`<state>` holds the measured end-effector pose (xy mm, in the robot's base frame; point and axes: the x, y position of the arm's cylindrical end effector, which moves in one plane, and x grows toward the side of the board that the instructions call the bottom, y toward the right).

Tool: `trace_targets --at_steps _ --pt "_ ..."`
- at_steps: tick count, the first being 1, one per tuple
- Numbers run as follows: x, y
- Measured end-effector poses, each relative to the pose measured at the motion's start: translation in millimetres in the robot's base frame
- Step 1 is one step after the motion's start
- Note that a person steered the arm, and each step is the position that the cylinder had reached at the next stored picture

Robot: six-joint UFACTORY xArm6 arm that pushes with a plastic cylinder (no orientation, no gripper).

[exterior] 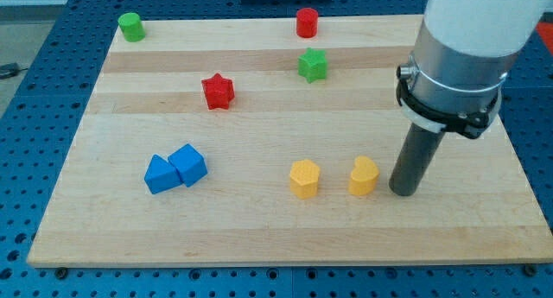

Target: Move yellow heart to the top right corner of the board

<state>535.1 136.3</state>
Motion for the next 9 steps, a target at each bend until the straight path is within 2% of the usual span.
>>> trace_targets --at_steps 1,2,4,7,9 --pt "30.3 -16.3" --pt "41.5 -33.0" --pt "-22.9 -49.6" --pt "-65.5 -75.0" --pt "-106.9 -66.4"
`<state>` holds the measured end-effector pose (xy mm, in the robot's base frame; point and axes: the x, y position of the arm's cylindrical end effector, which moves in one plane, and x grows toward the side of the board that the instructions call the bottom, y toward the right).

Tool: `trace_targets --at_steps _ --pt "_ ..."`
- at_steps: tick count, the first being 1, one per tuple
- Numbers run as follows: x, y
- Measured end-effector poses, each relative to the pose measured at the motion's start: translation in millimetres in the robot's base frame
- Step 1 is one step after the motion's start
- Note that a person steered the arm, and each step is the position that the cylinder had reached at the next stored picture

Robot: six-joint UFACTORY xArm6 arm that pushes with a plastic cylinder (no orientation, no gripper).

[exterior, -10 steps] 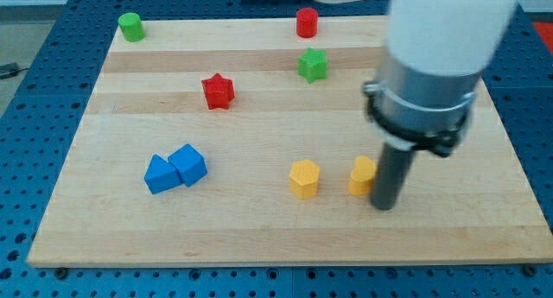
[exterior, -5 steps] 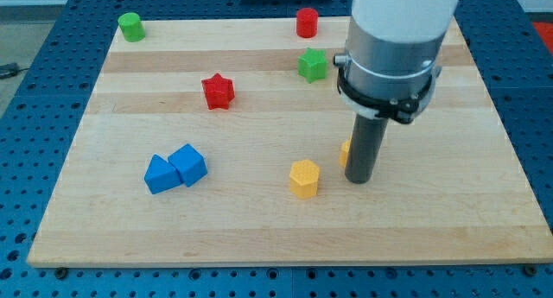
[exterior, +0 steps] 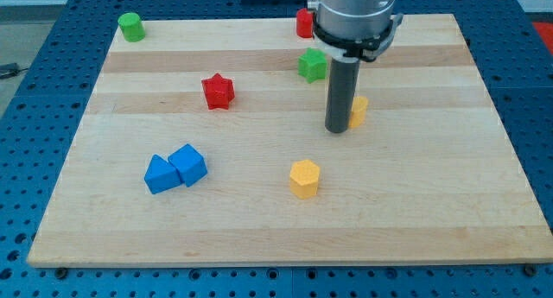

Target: Move yellow heart to the top right corner of the board

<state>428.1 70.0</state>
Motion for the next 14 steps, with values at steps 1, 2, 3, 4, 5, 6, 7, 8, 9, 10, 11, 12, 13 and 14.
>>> trace_targets --at_steps 1,2,3,4,5,6,7,8,9,10,11,12,13,14 --pt "-19.9 10.5" --pt "-22.0 41.9" --pt "-21.9 77.3" --pt "-38.1 88.8" --pt "-65.8 61.7" --pt "-85.0 64.6" --pt "-109.9 78.2" --pt "-125.7 104.4" --pt "-135.1 128.2" --pt "-140.4 135.0" --pt "-140.4 136.2" --pt "-140.5 156.4" --pt "-140.6 173.5" --pt "-148.0 165.9"
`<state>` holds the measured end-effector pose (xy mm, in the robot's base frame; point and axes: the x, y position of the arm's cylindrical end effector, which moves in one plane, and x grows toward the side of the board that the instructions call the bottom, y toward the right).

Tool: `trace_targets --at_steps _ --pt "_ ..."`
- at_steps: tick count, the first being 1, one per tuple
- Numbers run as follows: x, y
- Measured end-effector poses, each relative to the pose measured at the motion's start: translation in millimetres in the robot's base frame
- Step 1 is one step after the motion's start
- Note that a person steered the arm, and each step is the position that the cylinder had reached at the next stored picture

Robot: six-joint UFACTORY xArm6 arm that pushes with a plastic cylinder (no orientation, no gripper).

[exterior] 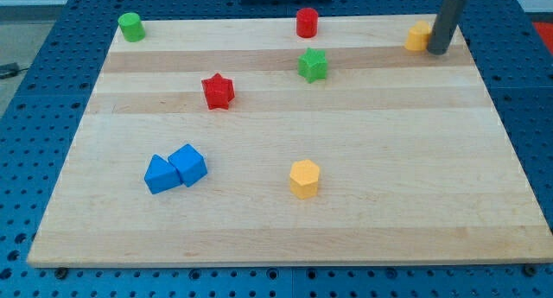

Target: Move yellow heart to the top right corner of the board

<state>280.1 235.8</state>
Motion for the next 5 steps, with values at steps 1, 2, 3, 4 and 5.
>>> trace_targets --at_steps 1,2,3,4,5 --pt "-13.3 -4.4" --pt "-17.4 -4.4" --pt "-12.2 -13.8" --pt "-11.3 -31.9" --pt "-12.8 -39.2"
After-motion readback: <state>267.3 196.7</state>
